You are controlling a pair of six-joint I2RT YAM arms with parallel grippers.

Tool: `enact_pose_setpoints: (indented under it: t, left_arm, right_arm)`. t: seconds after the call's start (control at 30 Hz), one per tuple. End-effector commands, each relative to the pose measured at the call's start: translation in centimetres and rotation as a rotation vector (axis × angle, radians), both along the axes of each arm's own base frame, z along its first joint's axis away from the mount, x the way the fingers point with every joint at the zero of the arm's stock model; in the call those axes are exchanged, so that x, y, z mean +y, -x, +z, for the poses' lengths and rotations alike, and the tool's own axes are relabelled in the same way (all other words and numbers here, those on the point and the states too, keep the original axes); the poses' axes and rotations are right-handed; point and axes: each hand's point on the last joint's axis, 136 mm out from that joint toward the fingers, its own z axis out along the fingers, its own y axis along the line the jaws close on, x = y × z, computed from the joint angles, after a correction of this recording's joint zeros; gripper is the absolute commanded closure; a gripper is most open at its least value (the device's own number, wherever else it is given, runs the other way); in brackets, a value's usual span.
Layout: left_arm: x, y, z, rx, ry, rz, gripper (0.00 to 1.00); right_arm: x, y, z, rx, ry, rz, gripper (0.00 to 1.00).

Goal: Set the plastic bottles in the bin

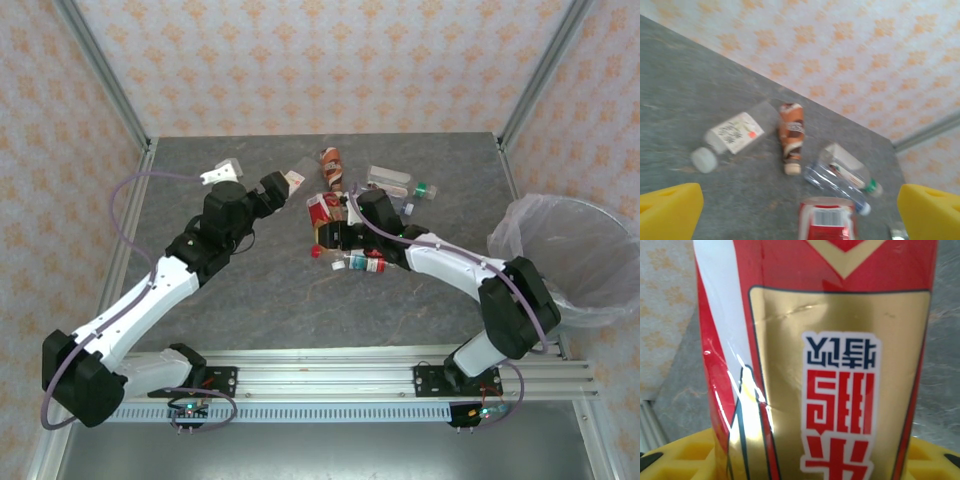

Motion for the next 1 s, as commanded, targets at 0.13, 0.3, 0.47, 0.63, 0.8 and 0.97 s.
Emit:
enact_pose_setpoints:
  t: [0.13, 0.3, 0.47, 0.63, 0.8, 0.97]
  left_arm:
    - [5.3, 2.1, -2.0, 0.069, -0.131, 0.226, 0.0]
    - [5.5, 2.7, -2.1, 0.069, -0.107, 0.218, 0.0]
    - [4.9, 2.6, -1.4, 0.04, -0.099, 0.176, 0.0]
    - [3.9, 2.2, -1.8, 0.059, -0.124, 0.121, 0.0]
    - [1.9, 1.5, -2.3, 0.049, -0.114, 0.023, 0.0]
    - [0.5, 0.9, -2.4, 0.062, -0.12, -0.037, 0.0]
  right_arm:
    - [-3.3, -1.1, 3.8, -0.157, 0.177, -0.075, 0.48]
    - [-5.7, -1.5, 6.5, -0.248, 0.277, -0.135, 0.48]
    - [-7.8, -1.6, 10.1, -0.355, 0.314, -0.205, 0.48]
    - [-10.3, -1.7, 13.1, -0.436, 0.366, -0.296, 0.48]
    - [-12.6, -2.0, 15.9, -0.515, 0.426, -0.383, 0.47]
    - [-14.9, -1.9, 18.9, -0.573, 0.409, -0.488, 0.48]
